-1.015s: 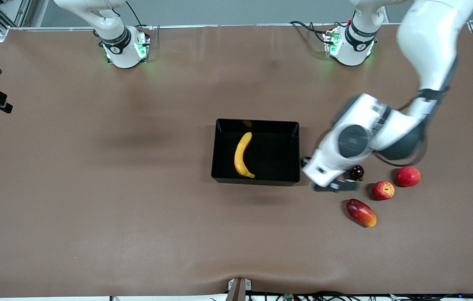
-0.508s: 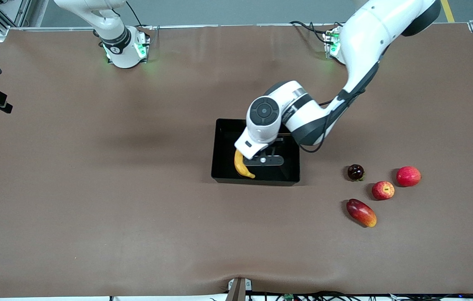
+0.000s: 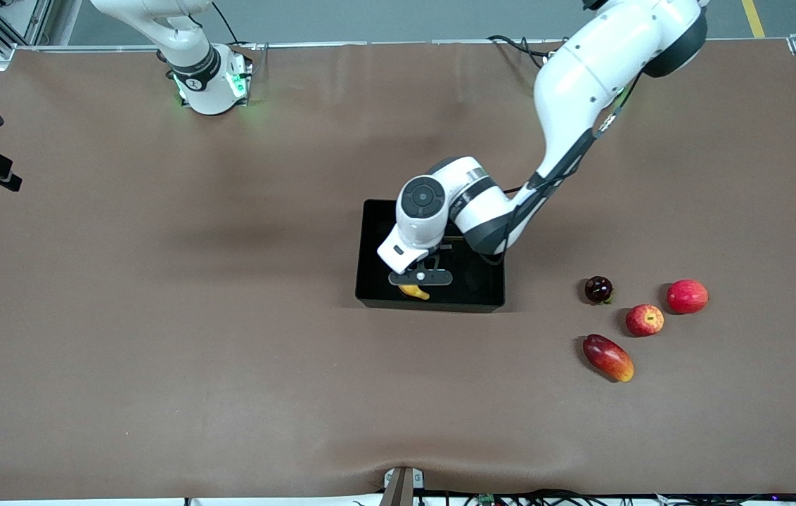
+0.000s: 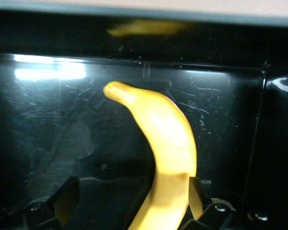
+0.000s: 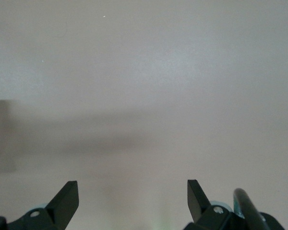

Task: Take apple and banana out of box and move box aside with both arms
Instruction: 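Grasp the yellow banana with the left gripper while the right gripper approaches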

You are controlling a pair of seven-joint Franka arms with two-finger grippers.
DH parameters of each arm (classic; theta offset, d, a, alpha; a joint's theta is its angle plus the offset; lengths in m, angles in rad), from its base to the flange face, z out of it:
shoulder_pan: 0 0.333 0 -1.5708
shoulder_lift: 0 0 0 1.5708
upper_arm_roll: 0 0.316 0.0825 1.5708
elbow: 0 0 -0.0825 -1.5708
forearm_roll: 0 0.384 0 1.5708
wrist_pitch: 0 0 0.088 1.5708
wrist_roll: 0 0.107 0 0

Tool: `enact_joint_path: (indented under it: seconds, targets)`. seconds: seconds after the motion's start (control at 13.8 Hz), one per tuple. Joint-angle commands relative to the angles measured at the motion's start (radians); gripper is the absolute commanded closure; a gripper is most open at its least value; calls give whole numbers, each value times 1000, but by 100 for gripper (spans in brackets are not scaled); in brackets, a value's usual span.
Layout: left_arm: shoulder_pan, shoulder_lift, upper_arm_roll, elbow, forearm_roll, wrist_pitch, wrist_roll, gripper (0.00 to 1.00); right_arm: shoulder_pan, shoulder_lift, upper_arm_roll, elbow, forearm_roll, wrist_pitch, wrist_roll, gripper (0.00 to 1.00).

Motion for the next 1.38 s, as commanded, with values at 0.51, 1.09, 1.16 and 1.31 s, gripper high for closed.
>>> enact_joint_path:
  seconds: [0.51, 1.09, 1.16, 1.31]
  targets:
    - [-14, 83, 17, 23, 4, 112, -36, 6, -4, 26, 11, 18, 1, 1, 3, 0]
    - [-14, 65, 18, 20, 44, 101, 24, 100, 54, 229, 15, 18, 8, -14, 0, 0]
    - [-12, 54, 18, 21, 45, 89, 27, 100, 57, 241, 15, 14, 8, -5, 0, 0]
    - [-12, 26, 18, 23, 45, 48, 30, 100, 118, 247, 18, 12, 37, -6, 14, 0]
